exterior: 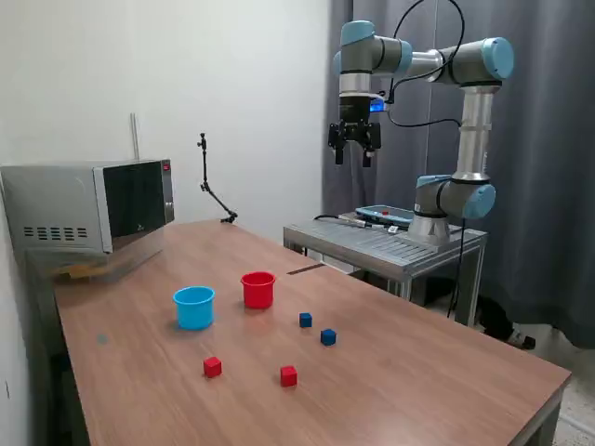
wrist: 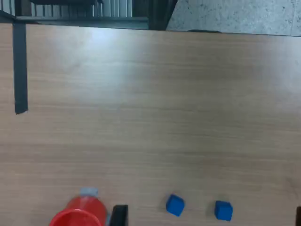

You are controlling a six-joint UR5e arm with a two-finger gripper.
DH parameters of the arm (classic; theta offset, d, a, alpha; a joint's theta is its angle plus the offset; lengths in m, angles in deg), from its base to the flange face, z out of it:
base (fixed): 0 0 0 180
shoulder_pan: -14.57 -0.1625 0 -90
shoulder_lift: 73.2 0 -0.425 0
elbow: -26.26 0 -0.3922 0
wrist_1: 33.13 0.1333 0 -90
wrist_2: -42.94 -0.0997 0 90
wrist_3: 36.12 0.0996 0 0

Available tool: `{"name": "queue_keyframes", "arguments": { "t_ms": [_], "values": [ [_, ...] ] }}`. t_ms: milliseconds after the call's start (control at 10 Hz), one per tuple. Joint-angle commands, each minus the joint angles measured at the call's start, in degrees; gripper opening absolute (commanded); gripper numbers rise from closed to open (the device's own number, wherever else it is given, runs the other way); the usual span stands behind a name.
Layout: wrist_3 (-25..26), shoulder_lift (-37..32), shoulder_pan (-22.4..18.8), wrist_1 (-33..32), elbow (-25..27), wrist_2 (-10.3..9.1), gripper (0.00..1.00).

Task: Place red objects in the red bin, and blue objects in the blue bin.

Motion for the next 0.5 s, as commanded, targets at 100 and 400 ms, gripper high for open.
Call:
{"name": "queue_keyframes", "arguments": {
  "t_ms": [100,400],
  "values": [
    [-0.09,-0.09,0.00,0.00,-0.35,0.00,1.00],
    [-0.09,-0.26,0.00,-0.09,0.09,0.00,1.00]
  ]
}}
